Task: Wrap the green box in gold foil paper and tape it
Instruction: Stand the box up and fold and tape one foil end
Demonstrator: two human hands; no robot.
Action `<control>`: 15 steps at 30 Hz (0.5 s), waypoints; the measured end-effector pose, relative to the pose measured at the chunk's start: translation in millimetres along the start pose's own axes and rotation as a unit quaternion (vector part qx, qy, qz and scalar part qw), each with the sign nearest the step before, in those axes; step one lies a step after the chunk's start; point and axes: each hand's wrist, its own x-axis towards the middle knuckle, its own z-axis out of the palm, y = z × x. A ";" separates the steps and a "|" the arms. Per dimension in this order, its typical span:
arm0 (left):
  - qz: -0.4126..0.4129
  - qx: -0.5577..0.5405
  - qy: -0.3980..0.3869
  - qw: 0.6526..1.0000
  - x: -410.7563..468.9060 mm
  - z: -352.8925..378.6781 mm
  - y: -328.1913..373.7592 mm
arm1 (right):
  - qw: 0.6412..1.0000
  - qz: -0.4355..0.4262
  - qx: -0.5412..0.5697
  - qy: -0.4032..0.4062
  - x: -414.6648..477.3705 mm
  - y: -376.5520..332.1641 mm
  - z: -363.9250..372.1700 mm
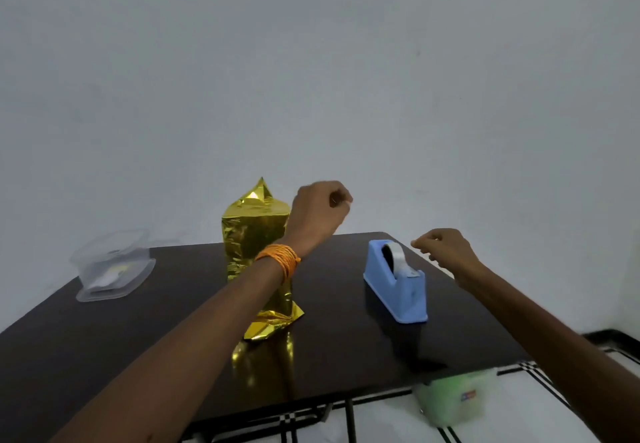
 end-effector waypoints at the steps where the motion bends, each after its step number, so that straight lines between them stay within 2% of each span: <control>1: -0.016 -0.007 -0.040 0.999 -3.2 17.4 3.1 | 1.000 0.012 -0.009 0.006 -0.1 9.5 -4.8; 5: -0.078 -0.002 -0.197 0.977 -21.7 76.9 4.8 | 0.995 0.093 0.011 -0.029 -4.0 32.5 -7.6; 8: -0.104 0.011 -0.269 0.958 -35.8 108.8 0.3 | 0.983 0.149 0.058 -0.089 -7.5 34.2 0.4; 11: -0.124 0.015 -0.289 0.949 -46.2 132.2 -4.1 | 0.976 0.170 0.086 -0.107 -5.4 34.2 8.2; 15: -0.128 0.006 -0.252 0.959 -52.7 145.1 -10.2 | 0.975 0.173 0.093 -0.100 2.8 32.6 12.1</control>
